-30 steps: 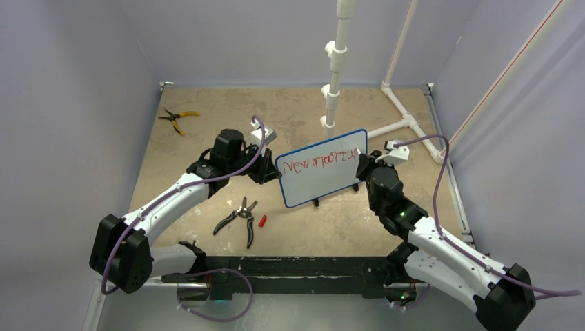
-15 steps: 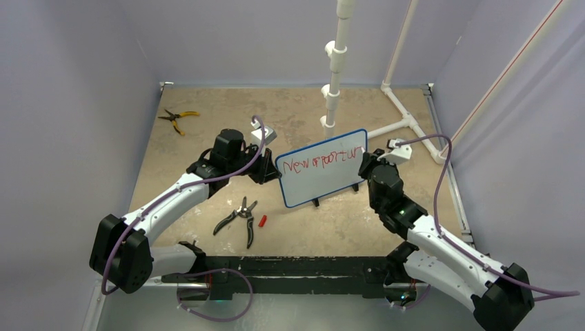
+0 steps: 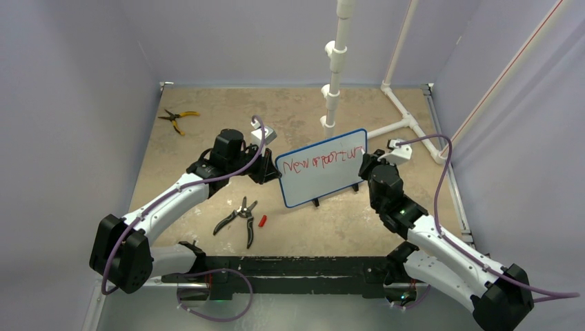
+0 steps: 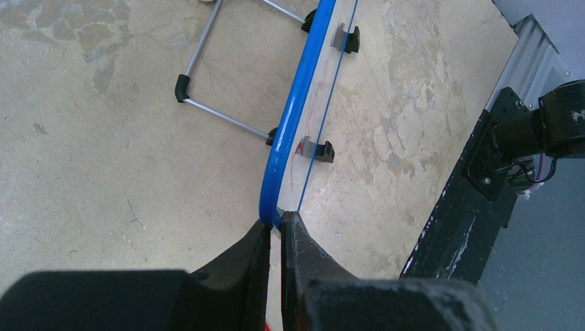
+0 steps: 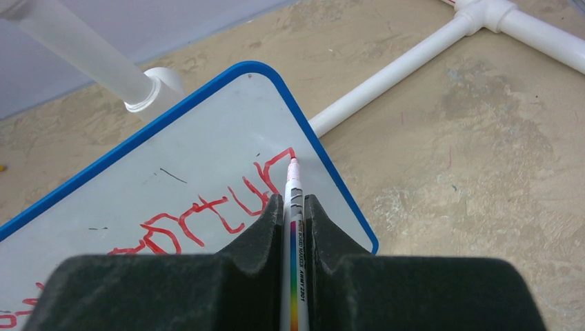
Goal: Write a sentence on the whiteboard
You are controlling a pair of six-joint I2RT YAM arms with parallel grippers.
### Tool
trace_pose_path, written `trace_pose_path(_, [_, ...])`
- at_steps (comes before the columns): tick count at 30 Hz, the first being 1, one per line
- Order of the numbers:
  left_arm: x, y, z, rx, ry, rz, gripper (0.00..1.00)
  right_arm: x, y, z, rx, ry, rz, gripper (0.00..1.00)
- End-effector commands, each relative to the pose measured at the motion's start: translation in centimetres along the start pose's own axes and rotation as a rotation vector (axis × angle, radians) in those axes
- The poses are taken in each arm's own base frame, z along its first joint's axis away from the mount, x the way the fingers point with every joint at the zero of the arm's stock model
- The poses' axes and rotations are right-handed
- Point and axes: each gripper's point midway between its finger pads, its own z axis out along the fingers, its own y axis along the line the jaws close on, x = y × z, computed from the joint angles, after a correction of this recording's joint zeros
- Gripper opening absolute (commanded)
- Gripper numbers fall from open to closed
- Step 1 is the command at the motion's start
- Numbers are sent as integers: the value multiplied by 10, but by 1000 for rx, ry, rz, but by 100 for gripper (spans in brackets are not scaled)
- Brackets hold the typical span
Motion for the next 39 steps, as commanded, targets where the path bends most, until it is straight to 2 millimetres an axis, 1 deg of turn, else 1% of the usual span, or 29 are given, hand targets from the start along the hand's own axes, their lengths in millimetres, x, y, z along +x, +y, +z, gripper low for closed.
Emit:
trace_pose_path(1, [-12,-5,-4,17,-52,27,0,2,2,-2,-14,20,39,0])
trace_pose_path(8, [-12,-5,-4,12,-51,25,0,13,-2,-5,-8,52,49,0])
trace_pose_path(17, [-13,-4,-4,5,-54,26,0,13,-4,-7,-5,58,57,0])
trace_pose_path(23, [-12,-4,-5,3,-55,28,0,-5,4,-15,-56,28,79,0])
trace_pose_path(25, [-14,-4,-5,2,-58,30,0,-12,4,-17,-52,17,83,0])
trace_pose_path(27, [-14,-4,-6,0,-60,29,0,-12,-1,-19,-35,30,68,0])
trace_pose_path(31, [-14,-3,-6,-2,-60,30,0,-13,-2,-21,-40,26,62,0])
trace_pose_path(36, [-13,-3,-5,-2,-58,28,0,-25,-8,-18,1,-24,42,0])
trace_pose_path(39, [-13,-3,-5,-1,-56,27,0,-34,-7,-15,14,-54,29,0])
